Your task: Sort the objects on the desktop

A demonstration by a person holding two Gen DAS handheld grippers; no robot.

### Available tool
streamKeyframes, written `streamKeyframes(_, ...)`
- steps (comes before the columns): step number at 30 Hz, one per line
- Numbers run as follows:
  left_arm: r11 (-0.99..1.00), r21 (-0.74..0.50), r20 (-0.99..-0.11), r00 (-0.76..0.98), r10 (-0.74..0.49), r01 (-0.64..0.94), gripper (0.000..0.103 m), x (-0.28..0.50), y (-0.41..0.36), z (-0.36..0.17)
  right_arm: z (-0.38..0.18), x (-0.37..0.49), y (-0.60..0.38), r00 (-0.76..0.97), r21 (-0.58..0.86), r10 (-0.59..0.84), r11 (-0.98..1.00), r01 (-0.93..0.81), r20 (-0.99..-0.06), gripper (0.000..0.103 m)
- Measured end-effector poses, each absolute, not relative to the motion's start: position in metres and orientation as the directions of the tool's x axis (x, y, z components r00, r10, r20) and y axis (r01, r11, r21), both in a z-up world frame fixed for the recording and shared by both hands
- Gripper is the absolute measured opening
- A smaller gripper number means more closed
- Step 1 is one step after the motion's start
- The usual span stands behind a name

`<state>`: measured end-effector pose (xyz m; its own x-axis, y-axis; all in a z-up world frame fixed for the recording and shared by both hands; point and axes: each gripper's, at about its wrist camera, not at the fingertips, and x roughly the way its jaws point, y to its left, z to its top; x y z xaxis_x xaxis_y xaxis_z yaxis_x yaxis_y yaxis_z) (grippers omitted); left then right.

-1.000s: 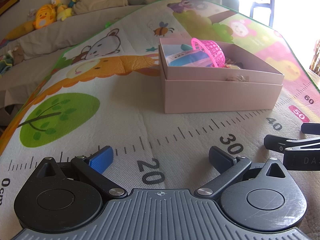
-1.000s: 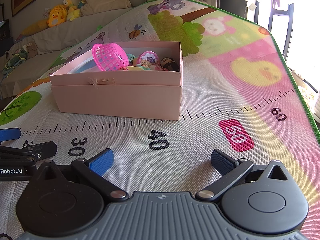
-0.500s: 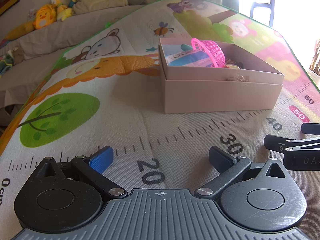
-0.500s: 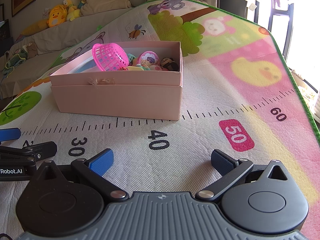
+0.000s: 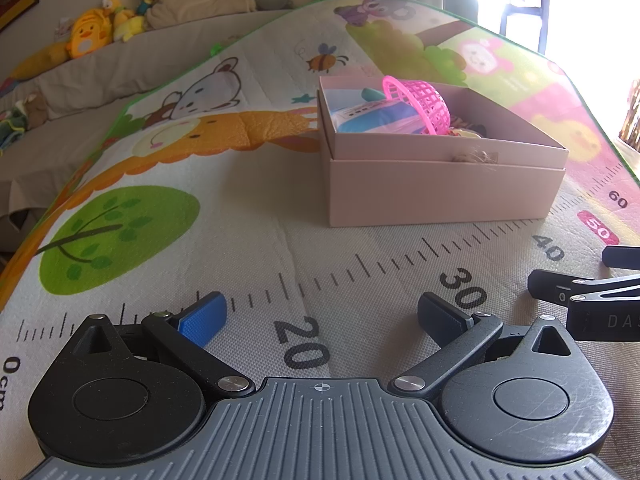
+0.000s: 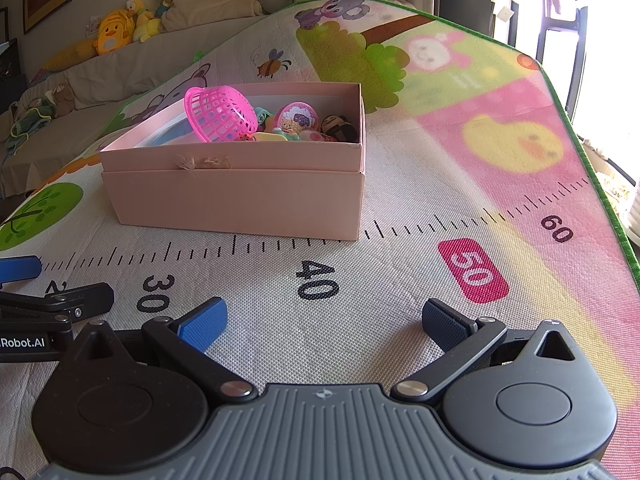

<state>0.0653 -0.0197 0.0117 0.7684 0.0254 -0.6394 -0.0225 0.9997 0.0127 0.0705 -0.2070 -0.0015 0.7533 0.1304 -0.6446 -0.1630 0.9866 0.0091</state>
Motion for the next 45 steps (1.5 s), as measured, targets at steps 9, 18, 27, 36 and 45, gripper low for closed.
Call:
streamKeyframes(9,1.0,0.007,-0.64,0.768,0.021,-0.021,0.103,0.0647,-0.0198,0.0116,-0.0015,0.0705,-0.207,0.753,0.009,0.13,0.987,-0.163,-0.645,0.103)
streamKeyframes(18,1.0,-0.013,-0.638,0.77,0.007,-0.02,0.103,0.0639,-0.0153,0.0122,-0.0014,0.0706,-0.2073,0.753,0.009,0.131,0.987,-0.163,-0.645,0.103)
streamKeyframes(27,1.0,0.004,-0.644,0.764,0.02,-0.024,0.103,0.0672,-0.0177,0.0124,-0.0015,0.0709,-0.2066,0.753,0.009,0.13,0.987,-0.163,-0.645,0.103)
streamKeyframes(36,1.0,0.005,-0.68,0.733,0.022,-0.026,0.103,0.068,-0.0175,0.0157,-0.0013,0.0704,-0.2075,0.753,0.009,0.13,0.987,-0.163,-0.645,0.103)
streamKeyframes(45,1.0,-0.003,-0.68,0.734,0.007,-0.012,0.103,0.067,-0.0157,0.016,-0.0013,0.0706,-0.2072,0.753,0.009,0.13,0.987,-0.163,-0.645,0.103)
